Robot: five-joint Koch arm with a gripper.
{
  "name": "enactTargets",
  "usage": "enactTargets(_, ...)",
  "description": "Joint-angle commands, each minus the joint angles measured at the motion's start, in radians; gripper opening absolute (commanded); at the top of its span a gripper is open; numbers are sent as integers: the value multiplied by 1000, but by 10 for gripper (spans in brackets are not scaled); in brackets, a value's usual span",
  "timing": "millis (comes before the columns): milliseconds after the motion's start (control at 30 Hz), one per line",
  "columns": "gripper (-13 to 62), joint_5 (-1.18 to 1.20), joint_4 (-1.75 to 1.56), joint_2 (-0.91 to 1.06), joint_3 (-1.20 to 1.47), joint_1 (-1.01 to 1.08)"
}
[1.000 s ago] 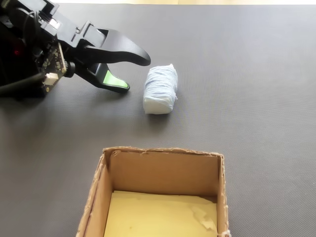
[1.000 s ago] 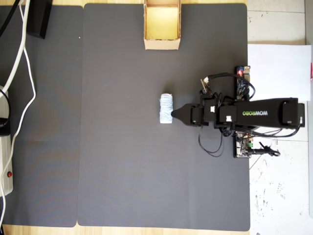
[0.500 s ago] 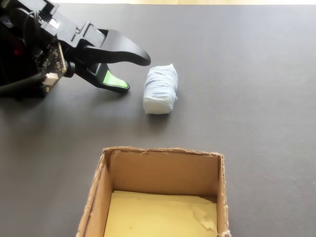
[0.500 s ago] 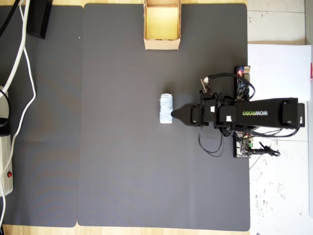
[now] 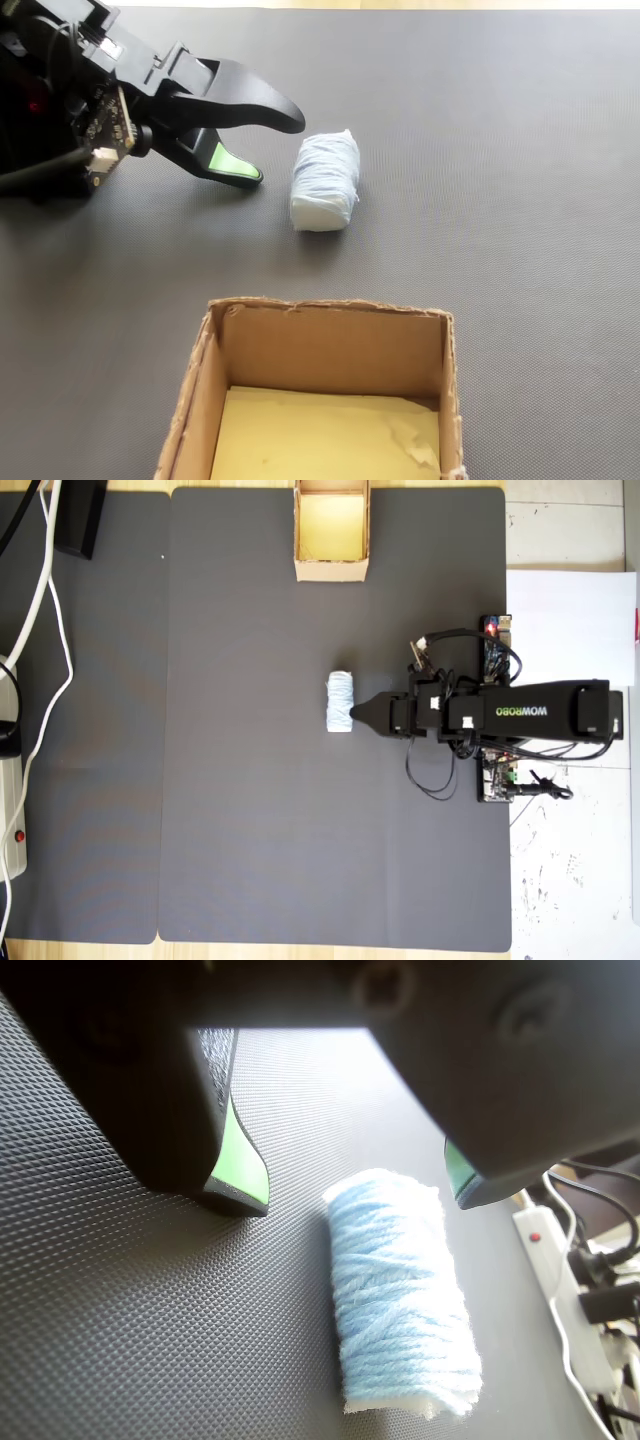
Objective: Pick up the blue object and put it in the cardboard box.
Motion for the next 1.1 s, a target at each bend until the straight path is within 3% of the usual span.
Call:
enactTargets(0, 347, 20, 106, 92, 35, 0)
enactTargets(1067, 348, 20, 52, 92, 35, 0)
